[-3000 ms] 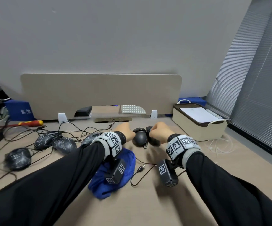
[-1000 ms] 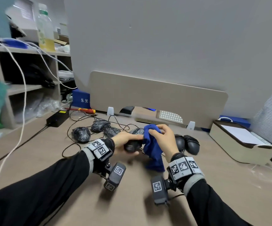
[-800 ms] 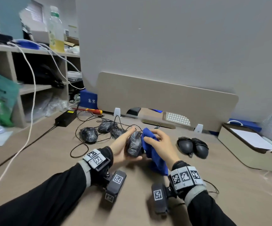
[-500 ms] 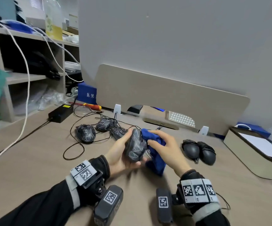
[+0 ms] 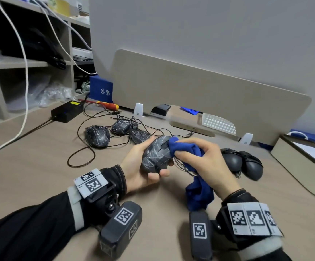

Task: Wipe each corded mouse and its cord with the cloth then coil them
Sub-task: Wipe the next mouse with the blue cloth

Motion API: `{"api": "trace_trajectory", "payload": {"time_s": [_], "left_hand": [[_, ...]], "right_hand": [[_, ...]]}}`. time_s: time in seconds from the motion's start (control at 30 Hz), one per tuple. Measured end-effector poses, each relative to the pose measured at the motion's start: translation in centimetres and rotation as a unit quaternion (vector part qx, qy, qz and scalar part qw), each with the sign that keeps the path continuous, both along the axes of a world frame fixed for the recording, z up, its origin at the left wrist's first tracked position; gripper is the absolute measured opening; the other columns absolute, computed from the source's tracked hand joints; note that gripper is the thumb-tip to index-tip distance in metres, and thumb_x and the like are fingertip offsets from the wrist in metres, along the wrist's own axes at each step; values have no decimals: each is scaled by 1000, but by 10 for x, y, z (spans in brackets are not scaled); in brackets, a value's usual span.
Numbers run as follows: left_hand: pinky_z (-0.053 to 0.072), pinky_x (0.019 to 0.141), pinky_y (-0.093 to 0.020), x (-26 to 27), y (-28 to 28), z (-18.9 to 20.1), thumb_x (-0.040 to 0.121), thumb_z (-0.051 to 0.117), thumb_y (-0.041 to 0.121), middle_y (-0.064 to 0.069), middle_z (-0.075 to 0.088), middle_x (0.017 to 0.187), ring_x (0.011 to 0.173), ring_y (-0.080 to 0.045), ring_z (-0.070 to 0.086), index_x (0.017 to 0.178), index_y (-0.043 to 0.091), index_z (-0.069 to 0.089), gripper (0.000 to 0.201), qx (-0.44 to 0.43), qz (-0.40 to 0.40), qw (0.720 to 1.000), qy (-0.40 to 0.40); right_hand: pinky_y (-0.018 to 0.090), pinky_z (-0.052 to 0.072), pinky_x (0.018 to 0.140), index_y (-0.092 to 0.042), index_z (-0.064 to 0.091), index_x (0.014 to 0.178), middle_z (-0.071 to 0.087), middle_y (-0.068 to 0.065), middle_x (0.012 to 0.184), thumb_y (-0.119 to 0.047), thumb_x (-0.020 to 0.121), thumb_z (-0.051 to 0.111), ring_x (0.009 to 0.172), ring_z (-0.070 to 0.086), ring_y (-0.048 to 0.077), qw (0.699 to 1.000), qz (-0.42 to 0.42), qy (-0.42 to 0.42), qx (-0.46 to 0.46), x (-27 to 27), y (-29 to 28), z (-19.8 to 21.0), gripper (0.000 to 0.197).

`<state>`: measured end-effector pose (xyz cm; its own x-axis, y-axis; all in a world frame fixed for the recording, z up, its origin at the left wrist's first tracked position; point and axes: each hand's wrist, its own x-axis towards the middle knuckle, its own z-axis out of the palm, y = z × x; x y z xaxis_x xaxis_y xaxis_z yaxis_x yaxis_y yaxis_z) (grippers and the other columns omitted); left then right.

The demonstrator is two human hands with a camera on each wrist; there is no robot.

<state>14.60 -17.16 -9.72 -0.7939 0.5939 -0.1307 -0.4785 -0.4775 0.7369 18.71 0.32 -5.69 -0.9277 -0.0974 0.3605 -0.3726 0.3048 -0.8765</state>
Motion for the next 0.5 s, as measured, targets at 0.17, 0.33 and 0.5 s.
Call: {"api": "trace_trajectory", "payload": {"time_s": [0.17,0.33,0.5], "left_hand": [[25,27,-15,2,0,0,97,36,57,-14,51,80,49,-20,43,122,10,59,57,-15,-18,1000,0],[24,27,-15,-1,-1,-2,99,34,55,-14,50,79,47,-20,44,118,7,58,57,-16,12,1000,-22],[25,26,-16,1,1,-3,99,34,55,-14,49,78,49,-20,42,115,9,60,55,-16,-6,1000,-23]], "right_hand": [[17,35,48,-6,77,87,57,9,64,6,86,67,54,42,10,996,-58,-6,-70,-5,0,-7,15],[24,35,52,-1,76,83,55,27,66,10,83,64,58,42,16,1000,-3,-23,-11,-3,-8,-7,16],[19,35,47,-6,77,86,57,3,61,8,85,65,53,38,12,997,-53,-20,-58,-7,-3,-13,19]]}}
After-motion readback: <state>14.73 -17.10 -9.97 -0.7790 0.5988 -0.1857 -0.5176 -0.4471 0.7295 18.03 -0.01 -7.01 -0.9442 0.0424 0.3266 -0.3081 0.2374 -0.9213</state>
